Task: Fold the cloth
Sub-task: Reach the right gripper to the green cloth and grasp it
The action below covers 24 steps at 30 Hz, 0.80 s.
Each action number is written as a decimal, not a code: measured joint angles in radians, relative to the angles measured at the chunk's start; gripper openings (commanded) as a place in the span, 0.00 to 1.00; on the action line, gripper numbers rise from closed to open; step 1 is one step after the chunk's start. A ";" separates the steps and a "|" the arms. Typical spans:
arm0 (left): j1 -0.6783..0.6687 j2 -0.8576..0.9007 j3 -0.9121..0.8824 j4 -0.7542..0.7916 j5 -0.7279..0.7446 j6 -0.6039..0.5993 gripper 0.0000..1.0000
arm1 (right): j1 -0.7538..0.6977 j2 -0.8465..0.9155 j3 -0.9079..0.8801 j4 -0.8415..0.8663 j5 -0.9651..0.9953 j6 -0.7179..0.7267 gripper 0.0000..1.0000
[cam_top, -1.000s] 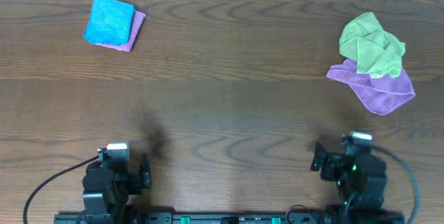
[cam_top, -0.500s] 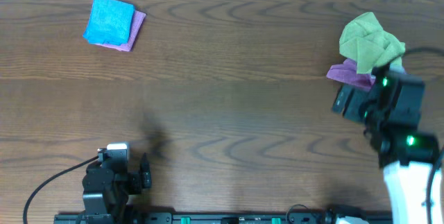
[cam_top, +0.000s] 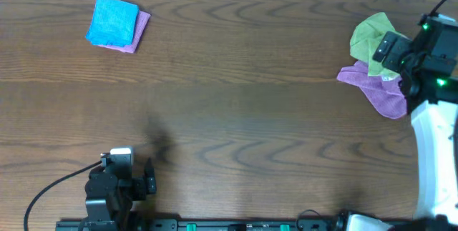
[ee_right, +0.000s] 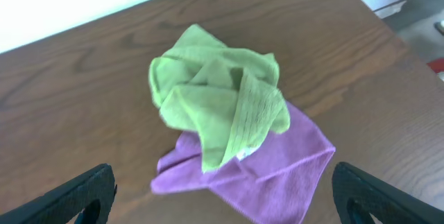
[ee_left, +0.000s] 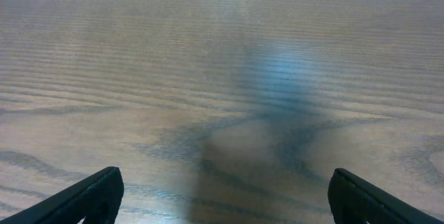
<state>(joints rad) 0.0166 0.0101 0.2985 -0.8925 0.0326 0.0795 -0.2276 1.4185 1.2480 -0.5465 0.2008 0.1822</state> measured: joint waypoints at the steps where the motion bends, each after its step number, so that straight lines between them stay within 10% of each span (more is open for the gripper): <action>1: 0.000 0.000 0.000 0.000 0.000 0.000 0.95 | -0.004 0.012 0.000 0.011 0.002 -0.004 0.99; 24: 0.000 0.000 0.000 0.000 0.000 0.000 0.95 | -0.095 0.475 0.000 0.325 -0.014 0.046 0.84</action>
<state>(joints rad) 0.0166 0.0101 0.2989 -0.8925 0.0326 0.0795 -0.3229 1.8935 1.2484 -0.2218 0.1871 0.2279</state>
